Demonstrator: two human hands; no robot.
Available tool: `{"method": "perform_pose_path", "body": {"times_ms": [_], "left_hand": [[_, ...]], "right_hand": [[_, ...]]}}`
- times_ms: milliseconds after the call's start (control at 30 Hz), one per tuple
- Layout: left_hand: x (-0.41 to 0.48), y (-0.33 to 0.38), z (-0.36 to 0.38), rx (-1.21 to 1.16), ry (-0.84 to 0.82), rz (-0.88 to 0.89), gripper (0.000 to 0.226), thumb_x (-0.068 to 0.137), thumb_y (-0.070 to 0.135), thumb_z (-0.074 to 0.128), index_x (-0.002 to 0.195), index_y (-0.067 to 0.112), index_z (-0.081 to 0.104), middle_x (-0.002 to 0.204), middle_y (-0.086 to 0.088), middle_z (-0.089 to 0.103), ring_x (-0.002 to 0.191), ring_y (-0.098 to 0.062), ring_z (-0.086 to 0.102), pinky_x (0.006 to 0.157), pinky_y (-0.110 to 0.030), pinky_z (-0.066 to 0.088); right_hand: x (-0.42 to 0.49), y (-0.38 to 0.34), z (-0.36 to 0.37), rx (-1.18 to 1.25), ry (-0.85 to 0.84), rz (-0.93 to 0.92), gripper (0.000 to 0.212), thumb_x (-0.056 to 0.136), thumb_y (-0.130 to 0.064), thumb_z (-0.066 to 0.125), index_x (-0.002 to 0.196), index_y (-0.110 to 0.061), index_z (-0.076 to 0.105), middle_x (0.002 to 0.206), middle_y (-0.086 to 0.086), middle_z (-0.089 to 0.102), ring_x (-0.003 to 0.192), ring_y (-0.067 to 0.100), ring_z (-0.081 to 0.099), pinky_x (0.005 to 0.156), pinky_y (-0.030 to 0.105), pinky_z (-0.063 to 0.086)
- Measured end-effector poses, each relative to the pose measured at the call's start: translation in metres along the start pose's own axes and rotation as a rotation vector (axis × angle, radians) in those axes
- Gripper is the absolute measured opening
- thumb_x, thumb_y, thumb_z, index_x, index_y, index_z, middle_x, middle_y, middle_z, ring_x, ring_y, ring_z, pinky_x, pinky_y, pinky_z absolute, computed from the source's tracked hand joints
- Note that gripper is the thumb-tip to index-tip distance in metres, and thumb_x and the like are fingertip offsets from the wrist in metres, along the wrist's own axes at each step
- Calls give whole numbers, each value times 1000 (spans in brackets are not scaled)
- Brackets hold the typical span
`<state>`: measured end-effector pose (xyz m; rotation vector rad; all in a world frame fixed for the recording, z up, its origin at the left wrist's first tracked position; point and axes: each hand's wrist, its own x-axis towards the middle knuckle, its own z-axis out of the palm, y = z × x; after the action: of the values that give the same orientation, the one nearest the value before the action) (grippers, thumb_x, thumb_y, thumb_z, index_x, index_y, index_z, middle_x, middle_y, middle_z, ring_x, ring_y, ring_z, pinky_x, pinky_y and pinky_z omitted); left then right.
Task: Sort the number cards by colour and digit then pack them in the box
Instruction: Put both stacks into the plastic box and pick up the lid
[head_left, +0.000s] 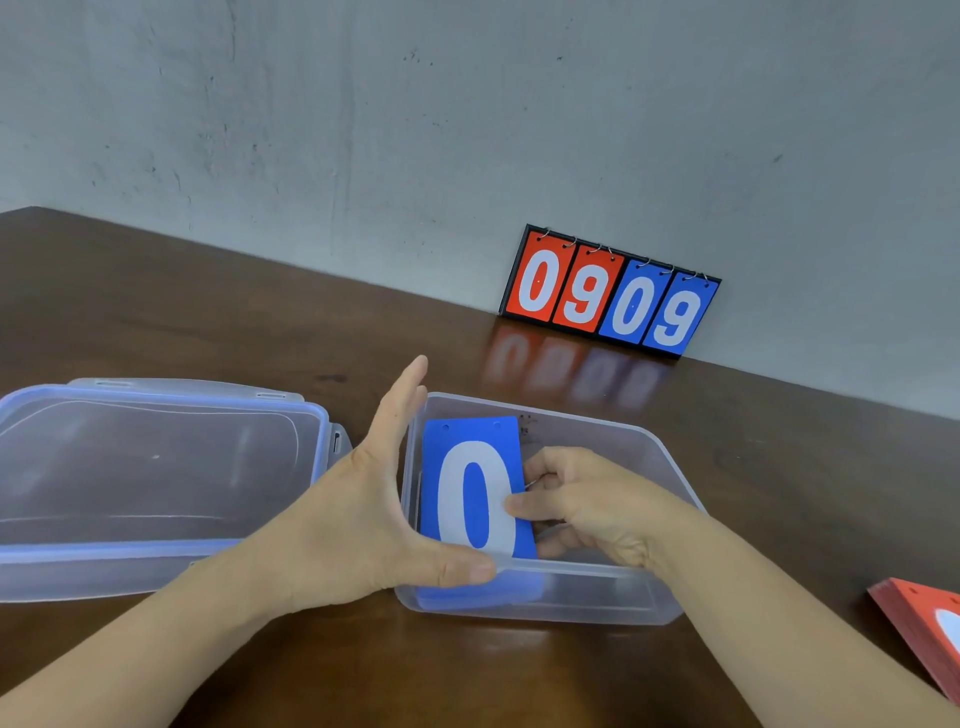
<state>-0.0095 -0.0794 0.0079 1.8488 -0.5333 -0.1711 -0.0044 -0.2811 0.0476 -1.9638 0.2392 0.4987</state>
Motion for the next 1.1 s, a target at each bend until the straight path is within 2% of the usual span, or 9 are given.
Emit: {"method": "perform_pose_path", "body": {"times_ms": [167,333,433,533,633,700,800,900,1100], "left_hand": [[1,-3,0,6,8,5,139,45,45,87,139,61,-14,132,52,13,109,37,30,76,4,40],[2,-4,2,42,7,-11,138,53,36,90,143,53,-14,120,59,17,103,39,31,73,6,38],[0,-1,1,114,-5,-35,133,49,55,82,145,51,-9,136,54,14,117,29,26,88,3,31],[-3,2,0,167,-7,-53,127,41,69,73,141,57,-3,150,39,3,123,24,20,85,7,28],[-3,0,0,192,-3,-59,137,34,81,69,145,54,-7,153,37,-2,134,15,14,104,-11,28],[-4,-1,0,206,0,-65,137,36,81,68,145,53,-9,152,38,-6,134,15,12,105,-14,26],[-4,0,1,217,4,-57,135,40,77,71,146,52,-10,150,40,-8,134,17,8,106,-13,23],[-5,1,1,219,-3,-64,134,43,73,72,146,51,-11,143,47,-15,124,28,3,105,-9,19],[-1,-2,0,276,-28,-76,136,41,79,69,146,51,-15,135,52,-21,108,41,-3,102,-6,17]], "right_hand": [[5,3,-2,-56,2,1,16,89,-4,65,102,-9,56,88,1,70,78,14,72,64,28,59],[13,7,-2,-157,26,-13,17,88,-7,68,101,-9,59,95,2,71,85,16,71,66,26,58],[16,10,-1,-220,41,-23,16,87,-10,70,101,-9,62,95,2,72,85,17,71,73,31,60],[16,12,-4,-293,63,-40,18,86,-19,72,101,-12,66,97,0,74,89,15,71,80,35,59],[11,11,-11,-528,245,-182,33,80,-32,77,109,-21,65,98,-10,70,91,9,66,84,35,57],[5,7,-13,-718,365,-383,47,79,-39,76,121,-30,58,106,-19,61,98,2,58,86,31,54],[2,-1,-9,-922,229,-621,65,77,-48,74,135,-39,44,130,-24,43,119,-5,37,98,25,43],[14,-5,-3,-1042,36,-625,84,75,-58,71,145,-42,29,150,-25,24,134,-4,17,110,27,26],[27,-9,0,-1142,-104,-564,82,79,-55,69,148,-37,28,155,-21,19,137,5,17,115,39,26]]}}
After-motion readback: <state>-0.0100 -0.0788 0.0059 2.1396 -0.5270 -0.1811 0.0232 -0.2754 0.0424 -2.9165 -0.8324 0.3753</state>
